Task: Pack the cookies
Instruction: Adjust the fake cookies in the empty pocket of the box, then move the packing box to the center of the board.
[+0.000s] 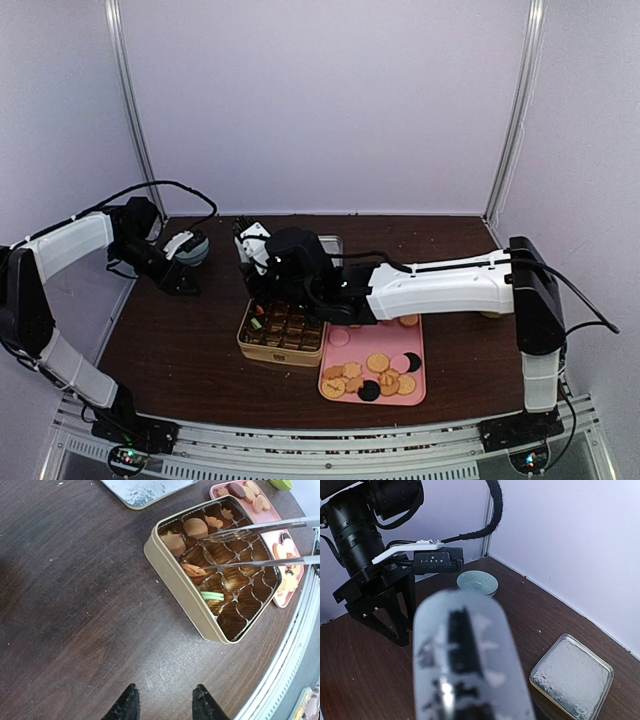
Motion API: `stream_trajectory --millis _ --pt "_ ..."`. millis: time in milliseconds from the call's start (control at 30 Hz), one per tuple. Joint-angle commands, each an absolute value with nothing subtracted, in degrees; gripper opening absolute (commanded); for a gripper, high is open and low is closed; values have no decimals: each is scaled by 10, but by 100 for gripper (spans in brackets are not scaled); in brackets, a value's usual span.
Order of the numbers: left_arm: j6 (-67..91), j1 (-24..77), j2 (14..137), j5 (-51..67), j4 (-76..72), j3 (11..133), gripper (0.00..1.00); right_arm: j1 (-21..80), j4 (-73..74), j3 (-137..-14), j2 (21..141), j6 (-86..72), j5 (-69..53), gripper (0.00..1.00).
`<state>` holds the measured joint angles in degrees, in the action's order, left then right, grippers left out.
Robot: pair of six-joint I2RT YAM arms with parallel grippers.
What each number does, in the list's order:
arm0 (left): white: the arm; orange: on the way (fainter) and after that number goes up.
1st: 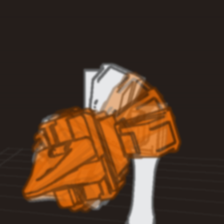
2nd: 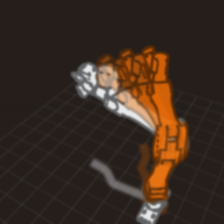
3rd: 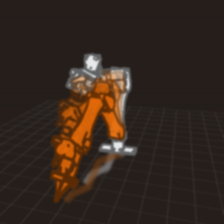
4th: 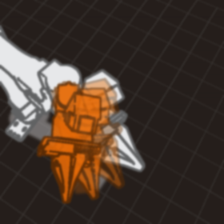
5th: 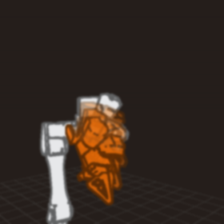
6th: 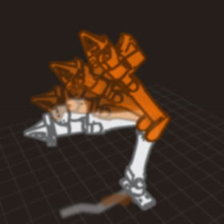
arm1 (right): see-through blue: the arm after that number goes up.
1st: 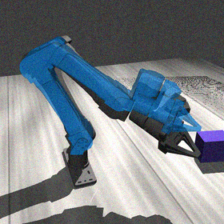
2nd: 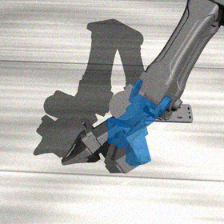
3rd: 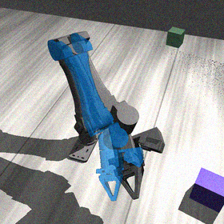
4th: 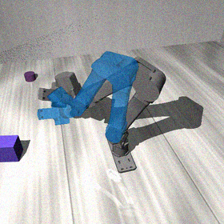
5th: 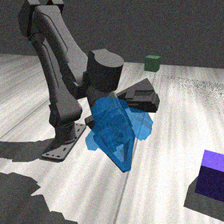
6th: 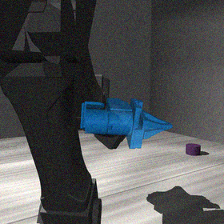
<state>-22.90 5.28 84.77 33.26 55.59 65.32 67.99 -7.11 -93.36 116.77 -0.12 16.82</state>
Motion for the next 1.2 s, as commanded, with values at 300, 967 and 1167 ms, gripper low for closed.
stream_trajectory --millis 300,967,1167 --pt "-211 55 856 389 476 611 40 645 -123 -695 936 -53 225 35" --pt "-203 202 984 368 353 582 39 605 -89 -519 825 -164 252 38" --pt "-206 226 986 383 349 582 38 596 -83 -518 831 -180 246 39"
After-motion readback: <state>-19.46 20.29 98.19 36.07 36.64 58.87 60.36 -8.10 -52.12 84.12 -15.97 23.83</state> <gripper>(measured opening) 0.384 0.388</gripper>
